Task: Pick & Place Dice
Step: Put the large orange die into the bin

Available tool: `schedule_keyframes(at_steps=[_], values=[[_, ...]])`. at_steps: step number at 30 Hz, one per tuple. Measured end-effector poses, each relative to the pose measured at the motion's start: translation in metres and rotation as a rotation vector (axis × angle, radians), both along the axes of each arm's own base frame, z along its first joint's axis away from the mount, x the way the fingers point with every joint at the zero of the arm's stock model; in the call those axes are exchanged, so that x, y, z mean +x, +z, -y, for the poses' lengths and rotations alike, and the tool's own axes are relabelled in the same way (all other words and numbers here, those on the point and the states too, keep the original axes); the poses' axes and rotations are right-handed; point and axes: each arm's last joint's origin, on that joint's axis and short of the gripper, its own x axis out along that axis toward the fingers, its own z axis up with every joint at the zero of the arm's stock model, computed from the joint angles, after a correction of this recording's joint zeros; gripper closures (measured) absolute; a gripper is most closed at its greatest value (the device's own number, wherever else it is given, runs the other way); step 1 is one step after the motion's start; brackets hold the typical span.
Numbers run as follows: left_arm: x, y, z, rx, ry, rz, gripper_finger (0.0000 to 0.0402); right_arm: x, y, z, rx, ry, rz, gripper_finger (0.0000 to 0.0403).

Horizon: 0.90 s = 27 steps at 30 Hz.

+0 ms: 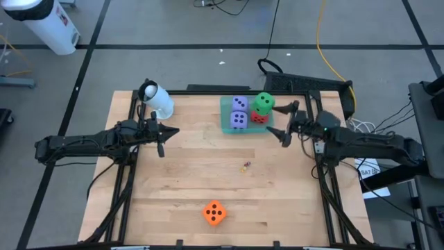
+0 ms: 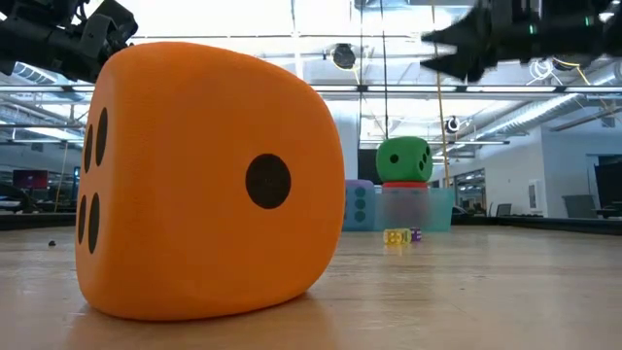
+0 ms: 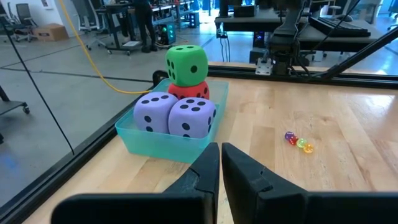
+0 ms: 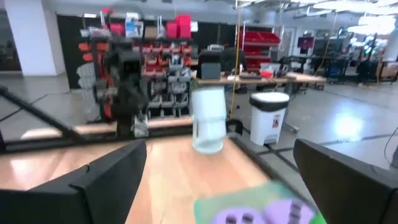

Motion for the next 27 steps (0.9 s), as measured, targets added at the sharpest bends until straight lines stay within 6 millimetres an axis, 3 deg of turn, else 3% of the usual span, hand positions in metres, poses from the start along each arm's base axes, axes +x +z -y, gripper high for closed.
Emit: schedule_keyframes(at_steps=[7,16,20,27], values=[[0.0,0.0,0.0,0.0,0.0,0.0,0.0371,-0.007,-0.046,-0.002,-0.022,-0.006,0.001,0.0008],[0.0,0.0,0.0,0.0,0.0,0.0,0.0371,-0.007,-0.053,-0.002,-0.02,-0.021,-0.038,0.0025],[0.0,0.0,0.0,0.001,0.0,0.004,0.0371,-0.006,-0.054,-0.006,-0.033,0.01,-0.051,0.0089],[0.001,0.02,0.0,0.009,0.001,0.204,0.0371,-0.005,-0.055,-0.017,-0.047,0.079,-0.03,0.0249]])
